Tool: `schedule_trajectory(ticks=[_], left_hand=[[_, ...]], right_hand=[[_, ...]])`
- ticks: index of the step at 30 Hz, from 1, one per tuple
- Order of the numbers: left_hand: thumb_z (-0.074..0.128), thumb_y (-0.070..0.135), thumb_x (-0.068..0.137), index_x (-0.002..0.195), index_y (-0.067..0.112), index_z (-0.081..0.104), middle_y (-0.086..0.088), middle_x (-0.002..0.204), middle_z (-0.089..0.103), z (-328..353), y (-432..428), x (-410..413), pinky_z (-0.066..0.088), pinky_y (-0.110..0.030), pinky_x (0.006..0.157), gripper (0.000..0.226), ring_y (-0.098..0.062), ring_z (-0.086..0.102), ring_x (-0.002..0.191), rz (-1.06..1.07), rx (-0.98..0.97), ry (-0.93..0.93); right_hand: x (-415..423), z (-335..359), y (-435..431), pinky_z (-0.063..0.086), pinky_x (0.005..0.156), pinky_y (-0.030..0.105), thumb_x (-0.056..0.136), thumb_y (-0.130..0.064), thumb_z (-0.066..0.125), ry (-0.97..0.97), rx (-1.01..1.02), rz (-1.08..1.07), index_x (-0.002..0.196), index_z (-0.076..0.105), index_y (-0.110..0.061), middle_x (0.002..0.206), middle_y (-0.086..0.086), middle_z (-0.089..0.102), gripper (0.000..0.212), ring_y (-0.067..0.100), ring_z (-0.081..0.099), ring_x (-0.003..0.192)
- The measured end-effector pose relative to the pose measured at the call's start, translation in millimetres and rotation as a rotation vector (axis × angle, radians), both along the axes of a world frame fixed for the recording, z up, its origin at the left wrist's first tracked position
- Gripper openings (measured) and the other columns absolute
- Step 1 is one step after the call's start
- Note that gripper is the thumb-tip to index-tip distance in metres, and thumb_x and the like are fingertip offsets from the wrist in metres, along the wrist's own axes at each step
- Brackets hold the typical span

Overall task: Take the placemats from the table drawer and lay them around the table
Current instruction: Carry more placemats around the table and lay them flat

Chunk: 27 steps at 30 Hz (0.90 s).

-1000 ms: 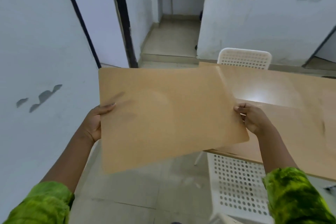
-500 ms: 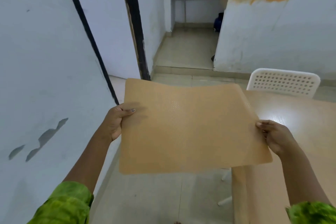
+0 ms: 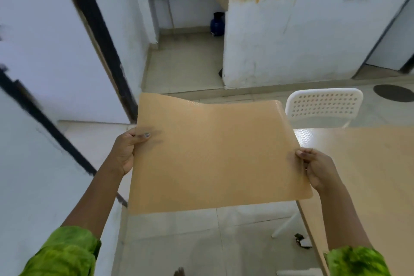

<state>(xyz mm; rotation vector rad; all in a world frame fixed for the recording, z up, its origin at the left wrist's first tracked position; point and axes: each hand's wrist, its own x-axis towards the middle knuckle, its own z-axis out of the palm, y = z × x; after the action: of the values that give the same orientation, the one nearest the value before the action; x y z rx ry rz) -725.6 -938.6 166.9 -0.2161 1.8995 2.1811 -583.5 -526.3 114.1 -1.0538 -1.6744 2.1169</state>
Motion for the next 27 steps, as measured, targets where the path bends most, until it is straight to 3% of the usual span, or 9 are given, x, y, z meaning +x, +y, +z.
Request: schedule_trajectory(ticks=[2, 5, 8, 11, 14, 24, 27], left_hand=[[0.056, -0.003, 0.084, 0.091, 0.01, 0.066, 0.002, 0.076, 0.074, 4.2, 8.5, -39.7, 0.059, -0.027, 0.061, 0.018, -0.017, 0.067, 0.073, -0.102, 0.0, 0.003], [0.057, 0.0, 0.085, 0.098, 0.01, 0.066, -0.002, 0.088, 0.07, 5.8, 29.5, -93.4, 0.056, -0.033, 0.067, 0.019, -0.02, 0.064, 0.081, -0.209, -0.021, 0.011], [0.055, -0.001, 0.086, 0.093, 0.009, 0.065, 0.002, 0.075, 0.072, 2.6, 66.7, -141.4, 0.058, -0.026, 0.062, 0.016, -0.016, 0.066, 0.071, -0.336, -0.025, 0.004], [0.053, -0.003, 0.086, 0.086, 0.01, 0.063, 0.006, 0.062, 0.071, -2.2, 111.5, -184.2, 0.056, -0.02, 0.054, 0.016, -0.009, 0.067, 0.057, -0.427, -0.022, 0.01], [0.054, -0.002, 0.085, 0.087, 0.01, 0.064, 0.004, 0.064, 0.072, -5.2, 165.0, -227.4, 0.055, -0.02, 0.052, 0.015, -0.009, 0.068, 0.056, -0.519, -0.002, 0.006], [0.051, -0.003, 0.087, 0.09, 0.008, 0.063, 0.003, 0.063, 0.073, 13.6, 349.8, -335.1, 0.054, -0.02, 0.049, 0.017, -0.011, 0.069, 0.055, -0.74, 0.016, 0.023], [0.052, -0.003, 0.086, 0.091, 0.008, 0.064, 0.002, 0.066, 0.074, 13.1, 396.4, -364.5, 0.054, -0.021, 0.051, 0.017, -0.012, 0.07, 0.057, -0.821, 0.015, 0.02]], right_hand=[[-10.1, -1.5, -3.3, 0.045, 0.059, 0.025, 0.088, 0.0, 0.054, 0.009, -0.005, -0.065, 0.075, 0.06, -0.008, 0.05, -0.007, 0.065, 0.016, 0.018, 0.053, 0.064], [-24.4, 4.2, -5.5, 0.043, 0.058, 0.027, 0.088, 0.0, 0.053, 0.003, 0.021, -0.166, 0.072, 0.058, -0.009, 0.062, 0.004, 0.062, 0.019, 0.02, 0.051, 0.063], [-38.7, 10.3, 4.9, 0.043, 0.057, 0.027, 0.089, 0.001, 0.052, 0.007, 0.039, -0.262, 0.071, 0.056, -0.009, 0.069, 0.006, 0.056, 0.021, 0.019, 0.051, 0.062], [-50.7, 6.0, 30.0, 0.05, 0.048, 0.023, 0.088, 0.0, 0.052, 0.011, 0.037, -0.342, 0.071, 0.056, -0.009, 0.055, 0.002, 0.063, 0.02, 0.012, 0.058, 0.05], [-65.0, -1.2, 64.3, 0.047, 0.043, 0.013, 0.088, -0.001, 0.054, 0.012, 0.027, -0.454, 0.072, 0.057, -0.011, 0.047, -0.007, 0.064, 0.019, 0.005, 0.057, 0.044], [-136.6, 8.2, 171.4, 0.047, 0.054, 0.016, 0.089, 0.0, 0.052, 0.043, -0.012, -0.658, 0.071, 0.054, -0.015, 0.048, -0.012, 0.065, 0.023, 0.001, 0.061, 0.048], [-154.8, 7.3, 189.6, 0.048, 0.045, 0.013, 0.089, 0.002, 0.051, 0.046, -0.028, -0.739, 0.069, 0.052, -0.015, 0.046, -0.012, 0.064, 0.026, -0.002, 0.06, 0.043]])
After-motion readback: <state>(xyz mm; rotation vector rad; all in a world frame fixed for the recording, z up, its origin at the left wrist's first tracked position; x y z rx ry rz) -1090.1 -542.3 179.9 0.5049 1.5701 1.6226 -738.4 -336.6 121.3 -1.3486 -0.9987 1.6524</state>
